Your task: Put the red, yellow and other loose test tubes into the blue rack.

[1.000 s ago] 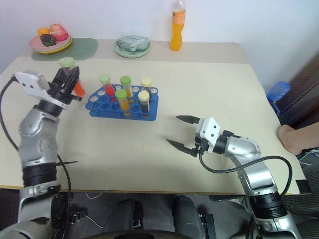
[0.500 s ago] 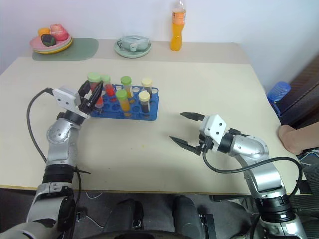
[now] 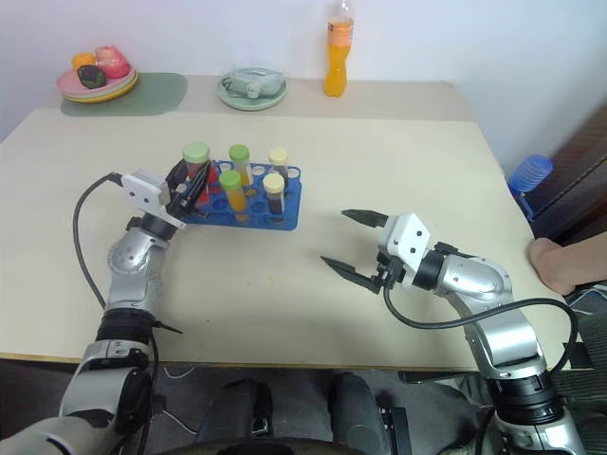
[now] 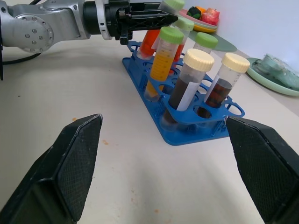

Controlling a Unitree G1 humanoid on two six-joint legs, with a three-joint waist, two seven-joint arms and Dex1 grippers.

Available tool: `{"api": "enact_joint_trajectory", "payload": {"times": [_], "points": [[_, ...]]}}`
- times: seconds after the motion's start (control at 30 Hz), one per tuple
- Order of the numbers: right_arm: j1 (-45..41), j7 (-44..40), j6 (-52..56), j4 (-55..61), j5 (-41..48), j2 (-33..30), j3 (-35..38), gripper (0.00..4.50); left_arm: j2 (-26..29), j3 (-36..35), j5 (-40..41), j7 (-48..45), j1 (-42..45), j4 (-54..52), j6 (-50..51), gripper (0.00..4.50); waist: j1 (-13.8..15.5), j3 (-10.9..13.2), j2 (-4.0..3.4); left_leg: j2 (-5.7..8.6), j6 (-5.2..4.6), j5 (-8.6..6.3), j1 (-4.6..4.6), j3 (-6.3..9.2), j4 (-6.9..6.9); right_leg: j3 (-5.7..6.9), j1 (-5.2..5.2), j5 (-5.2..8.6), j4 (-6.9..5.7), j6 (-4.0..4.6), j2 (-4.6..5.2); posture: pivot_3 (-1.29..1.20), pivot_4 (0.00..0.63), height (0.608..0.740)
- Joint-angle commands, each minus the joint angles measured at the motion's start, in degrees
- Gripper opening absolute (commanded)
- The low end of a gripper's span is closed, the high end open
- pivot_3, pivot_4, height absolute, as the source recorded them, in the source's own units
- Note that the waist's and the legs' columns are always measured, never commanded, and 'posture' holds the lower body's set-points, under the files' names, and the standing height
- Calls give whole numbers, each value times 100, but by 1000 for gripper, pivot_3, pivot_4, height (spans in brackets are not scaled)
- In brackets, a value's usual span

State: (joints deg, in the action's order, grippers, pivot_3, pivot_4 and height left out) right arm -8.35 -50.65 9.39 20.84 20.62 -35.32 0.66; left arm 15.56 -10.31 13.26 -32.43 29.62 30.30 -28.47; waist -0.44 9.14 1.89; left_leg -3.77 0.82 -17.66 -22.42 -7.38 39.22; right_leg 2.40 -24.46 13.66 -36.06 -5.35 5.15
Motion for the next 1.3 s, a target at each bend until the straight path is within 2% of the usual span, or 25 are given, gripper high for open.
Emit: {"api": "enact_joint_trajectory", "payload": {"times": [0.03,0.4,0.67,0.83,0.9,1.3], "points": [[-98,55,-13,258,71,-59,142,4314,-98,81,116,-167,99,96,-72,1028,21,0,0,1,0,0,0,0,0,0,1,0,1,0,0,0,150,740],[28,132,-14,343,85,-83,219,4314,-240,35,472,-365,-40,-370,-74,1028,125,0,0,4,2,1,-7,-2,1,0,3,0,18,0,2,0,150,740],[130,107,-41,352,126,-105,248,4314,-220,70,954,-748,-314,-934,549,1028,129,0,0,3,1,1,-7,-1,1,0,3,0,17,0,2,0,150,740],[100,71,-97,270,112,-95,213,4314,-230,53,844,-666,-404,-938,587,3223,114,0,1,3,-1,-1,-6,-1,1,0,4,0,18,0,1,0,150,740],[-4,57,-72,193,117,-91,197,4314,-235,38,789,-618,-441,-915,538,4382,99,0,0,3,-5,-3,-4,0,1,0,4,0,15,0,1,0,150,740],[-18,7,-174,87,101,-50,174,4314,-188,-56,903,-860,-634,-796,293,4476,108,-1,0,2,-23,-13,-1,0,1,0,4,0,13,0,1,0,150,740]]}}
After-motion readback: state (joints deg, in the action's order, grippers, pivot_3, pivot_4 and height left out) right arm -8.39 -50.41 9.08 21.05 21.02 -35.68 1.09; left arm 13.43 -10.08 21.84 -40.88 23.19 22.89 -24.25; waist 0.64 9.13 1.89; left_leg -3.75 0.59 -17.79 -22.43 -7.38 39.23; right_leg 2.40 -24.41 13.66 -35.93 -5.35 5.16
